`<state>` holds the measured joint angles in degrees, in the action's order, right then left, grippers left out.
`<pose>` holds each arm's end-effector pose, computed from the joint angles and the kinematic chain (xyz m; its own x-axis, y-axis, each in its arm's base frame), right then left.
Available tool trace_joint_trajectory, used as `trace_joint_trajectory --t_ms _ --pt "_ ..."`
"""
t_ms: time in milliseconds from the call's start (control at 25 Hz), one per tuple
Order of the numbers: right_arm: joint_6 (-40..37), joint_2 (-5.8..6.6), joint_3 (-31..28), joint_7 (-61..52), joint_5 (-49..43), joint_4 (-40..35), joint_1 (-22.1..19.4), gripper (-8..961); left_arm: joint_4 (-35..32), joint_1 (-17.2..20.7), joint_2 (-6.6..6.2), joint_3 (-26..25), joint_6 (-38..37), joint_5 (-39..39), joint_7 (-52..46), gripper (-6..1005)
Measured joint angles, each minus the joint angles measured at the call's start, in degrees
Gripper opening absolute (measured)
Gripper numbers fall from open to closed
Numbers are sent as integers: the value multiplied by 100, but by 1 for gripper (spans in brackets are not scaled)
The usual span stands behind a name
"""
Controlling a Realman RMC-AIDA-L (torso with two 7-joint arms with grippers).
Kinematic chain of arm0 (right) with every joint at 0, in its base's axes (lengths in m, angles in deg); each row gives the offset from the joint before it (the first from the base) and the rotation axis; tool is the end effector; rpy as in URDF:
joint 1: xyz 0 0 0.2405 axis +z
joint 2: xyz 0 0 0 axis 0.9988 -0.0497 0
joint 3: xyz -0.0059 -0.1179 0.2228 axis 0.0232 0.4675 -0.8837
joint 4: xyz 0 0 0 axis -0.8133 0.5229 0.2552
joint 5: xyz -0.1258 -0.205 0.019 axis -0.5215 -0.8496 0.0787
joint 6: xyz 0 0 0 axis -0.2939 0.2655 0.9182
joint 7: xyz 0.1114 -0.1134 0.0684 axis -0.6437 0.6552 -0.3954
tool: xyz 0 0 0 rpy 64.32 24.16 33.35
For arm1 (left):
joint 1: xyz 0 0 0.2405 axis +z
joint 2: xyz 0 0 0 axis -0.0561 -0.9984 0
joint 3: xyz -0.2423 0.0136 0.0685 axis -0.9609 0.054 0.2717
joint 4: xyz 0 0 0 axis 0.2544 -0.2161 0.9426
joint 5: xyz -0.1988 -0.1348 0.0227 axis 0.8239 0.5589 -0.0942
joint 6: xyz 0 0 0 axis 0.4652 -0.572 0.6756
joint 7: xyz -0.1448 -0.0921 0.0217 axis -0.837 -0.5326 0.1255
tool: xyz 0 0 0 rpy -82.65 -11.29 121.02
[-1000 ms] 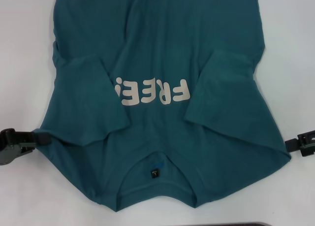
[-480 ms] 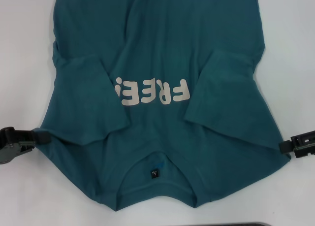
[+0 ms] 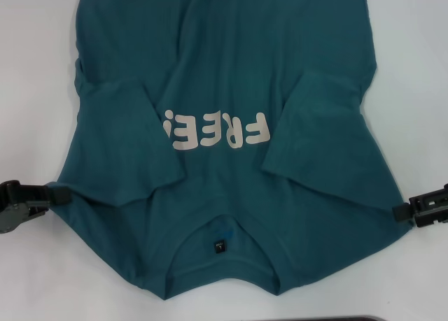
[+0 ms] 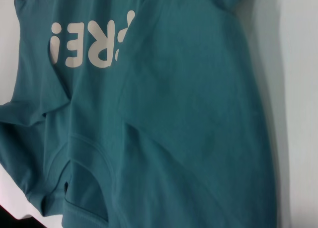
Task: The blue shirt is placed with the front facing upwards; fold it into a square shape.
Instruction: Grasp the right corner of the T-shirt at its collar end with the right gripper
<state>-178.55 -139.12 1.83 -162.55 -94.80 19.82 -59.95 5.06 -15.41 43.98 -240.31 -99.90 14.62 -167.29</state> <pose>0.3609 0.2882 0.0334 0.0937 -0.9956 -0.0030 -0.9956 -0.0936 -0.0107 -0.3706 0.2570 0.0210 -0.1199 0.9279 0.3531 0.9641 0.0241 0.2643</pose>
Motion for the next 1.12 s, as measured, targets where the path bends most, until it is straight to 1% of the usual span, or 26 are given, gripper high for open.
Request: trace_joint_trajectory --t_ms 1120 --pt "85 -66 -9 -44 -104 70 66 849 1 17 -9 -11 2 4 -7 31"
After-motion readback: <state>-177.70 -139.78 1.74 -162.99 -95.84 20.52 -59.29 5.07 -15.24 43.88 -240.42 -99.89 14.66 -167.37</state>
